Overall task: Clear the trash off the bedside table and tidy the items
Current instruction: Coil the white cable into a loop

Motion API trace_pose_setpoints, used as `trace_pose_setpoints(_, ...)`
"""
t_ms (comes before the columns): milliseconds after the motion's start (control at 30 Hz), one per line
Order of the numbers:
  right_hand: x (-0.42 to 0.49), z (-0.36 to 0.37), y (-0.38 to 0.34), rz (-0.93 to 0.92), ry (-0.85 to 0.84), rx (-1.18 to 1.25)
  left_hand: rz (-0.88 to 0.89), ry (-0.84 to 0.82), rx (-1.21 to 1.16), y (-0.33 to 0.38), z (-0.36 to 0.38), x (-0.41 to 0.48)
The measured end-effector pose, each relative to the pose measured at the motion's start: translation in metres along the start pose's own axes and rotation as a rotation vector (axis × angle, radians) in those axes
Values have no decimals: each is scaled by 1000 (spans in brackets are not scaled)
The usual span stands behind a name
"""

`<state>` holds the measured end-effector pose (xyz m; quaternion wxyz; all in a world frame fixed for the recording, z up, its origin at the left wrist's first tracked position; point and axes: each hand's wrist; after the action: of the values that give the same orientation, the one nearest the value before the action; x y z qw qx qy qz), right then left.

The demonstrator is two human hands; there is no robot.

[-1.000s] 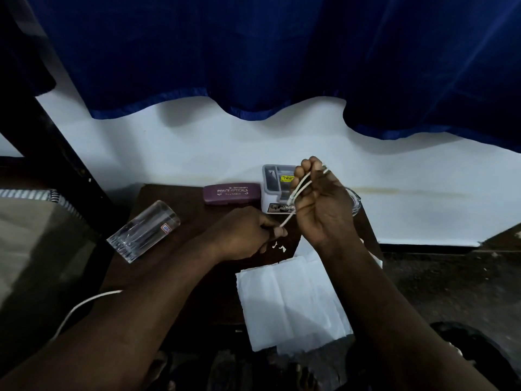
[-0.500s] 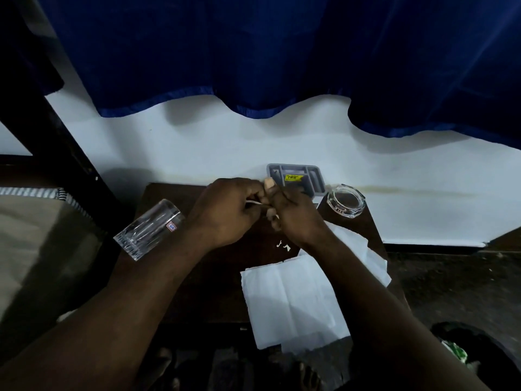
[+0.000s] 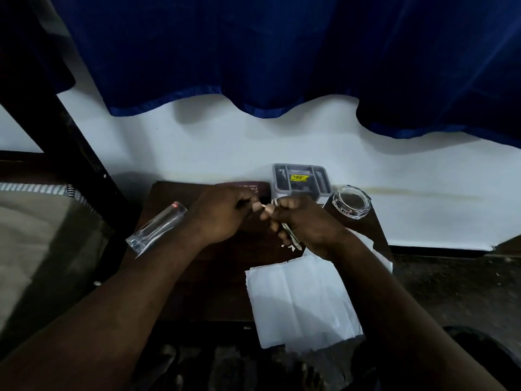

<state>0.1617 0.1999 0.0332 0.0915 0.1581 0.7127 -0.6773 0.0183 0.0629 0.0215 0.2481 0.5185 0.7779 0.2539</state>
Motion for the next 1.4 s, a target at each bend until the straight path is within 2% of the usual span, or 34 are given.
trace_pose_setpoints(200,5,5,3,115,4,-91,-84,-102,46,-13,5,-2)
trace_pose_setpoints(300,7,13,1,179,14,-79,-89,-83,100,-15,4,-5)
trace_pose_setpoints(400,10,15,-4,187,-89,260,-103,-66,56,-16,4,-4)
trace_pose_setpoints(500,10,11,-10,166,-278,651,-113,-84,-170,-16,9,-2)
trace_pose_setpoints(667,7,9,-17,135,-493,913,3,96,-116,-13,8,-5)
trace_pose_setpoints(733,8,13,-20,49,-570,1008,4,48,-381,-7,9,-8)
trace_pose_setpoints(800,12,19,-24,-100,-523,1103,-59,-56,-649,2,11,-12)
trace_pose_setpoints(833,15,20,-25,-195,-438,1135,-100,-128,-645,4,11,-14)
trace_pose_setpoints(900,20,20,-27,-371,-172,1153,-164,-286,-489,3,11,-17)
trace_pose_setpoints(967,25,14,-25,-475,104,1081,-165,-419,-401,3,9,-22)
trace_pose_setpoints(1033,30,11,-19,-537,315,862,-139,-479,-387,5,8,-27)
trace_pose_setpoints(1133,37,14,-8,-507,509,180,-86,-458,-370,7,0,-28)
trace_pose_setpoints(1200,40,20,-1,-364,486,-300,-38,-361,-309,4,-10,-28)
trace_pose_setpoints(1267,40,28,6,-243,388,-617,-5,-202,-302,-2,-21,-28)
trace_pose_setpoints(1300,40,33,8,-200,333,-648,-6,-127,-328,-7,-26,-29)
trace_pose_setpoints(1333,38,38,7,-173,269,-566,-13,-61,-339,-11,-30,-31)
trace_pose_setpoints(1400,35,47,3,-118,162,-270,-15,43,-306,-18,-35,-33)
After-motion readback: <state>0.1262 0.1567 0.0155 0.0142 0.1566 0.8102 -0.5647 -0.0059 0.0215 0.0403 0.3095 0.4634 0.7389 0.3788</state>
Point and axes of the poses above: each hand's wrist, its own x-axis towards the middle knuckle, its own z-axis out of the palm, y = z × x, and after that the axes turned 15 degrees about -y, right-handed
